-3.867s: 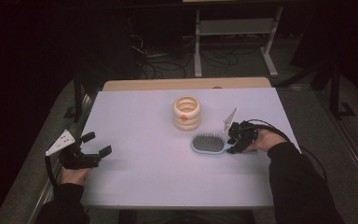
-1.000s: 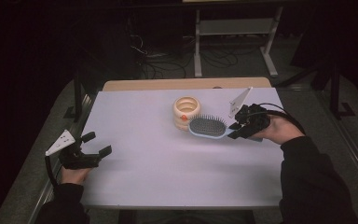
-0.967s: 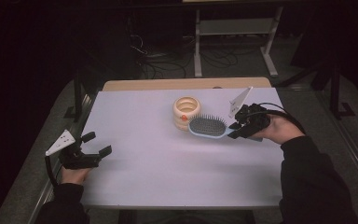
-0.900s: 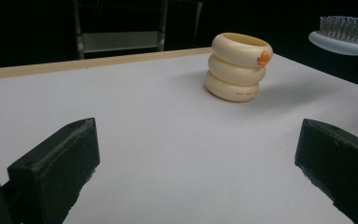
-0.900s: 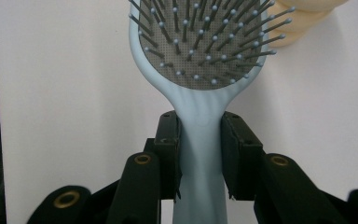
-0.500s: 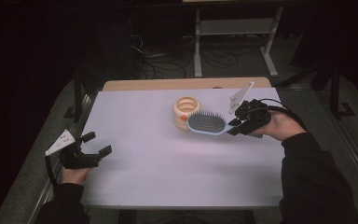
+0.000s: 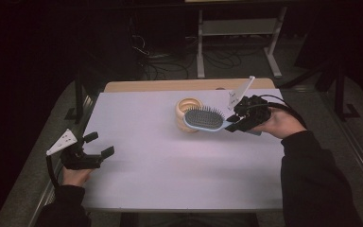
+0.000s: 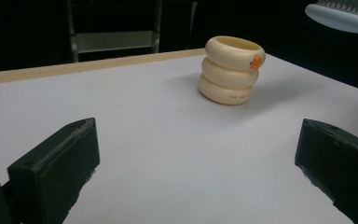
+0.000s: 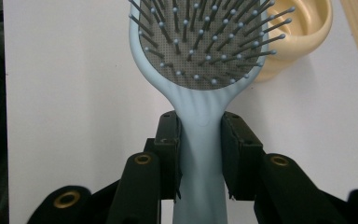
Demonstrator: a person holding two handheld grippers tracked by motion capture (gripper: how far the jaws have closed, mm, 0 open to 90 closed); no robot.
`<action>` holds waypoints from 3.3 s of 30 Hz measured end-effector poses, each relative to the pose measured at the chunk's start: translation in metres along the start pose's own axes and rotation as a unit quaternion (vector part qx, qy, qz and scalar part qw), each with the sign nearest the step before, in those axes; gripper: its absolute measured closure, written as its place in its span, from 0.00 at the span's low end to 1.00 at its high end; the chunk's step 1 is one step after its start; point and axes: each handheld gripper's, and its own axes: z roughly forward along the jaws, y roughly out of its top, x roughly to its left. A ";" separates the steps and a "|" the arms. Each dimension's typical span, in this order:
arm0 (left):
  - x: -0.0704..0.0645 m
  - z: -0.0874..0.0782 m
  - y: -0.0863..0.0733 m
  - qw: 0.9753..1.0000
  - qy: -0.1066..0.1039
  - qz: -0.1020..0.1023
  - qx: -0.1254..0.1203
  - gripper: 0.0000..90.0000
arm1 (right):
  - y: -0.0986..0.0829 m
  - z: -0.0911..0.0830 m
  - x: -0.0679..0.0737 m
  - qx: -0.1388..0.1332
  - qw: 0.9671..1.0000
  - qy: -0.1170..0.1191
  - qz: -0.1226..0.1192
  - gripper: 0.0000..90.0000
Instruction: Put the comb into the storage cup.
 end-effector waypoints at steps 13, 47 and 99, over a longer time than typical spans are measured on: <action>-0.010 0.012 0.021 0.999 -0.015 0.023 0.019 0.00 | 0.018 -0.008 0.000 -0.003 1.000 -0.008 -0.010 0.76; -0.027 0.034 0.079 0.997 -0.063 0.041 0.006 0.00 | 0.053 -0.022 0.001 -0.027 0.999 -0.024 -0.038 0.76; -0.063 0.092 0.136 0.990 -0.139 0.022 0.004 0.00 | 0.096 -0.012 -0.006 -0.068 0.996 -0.030 -0.045 0.76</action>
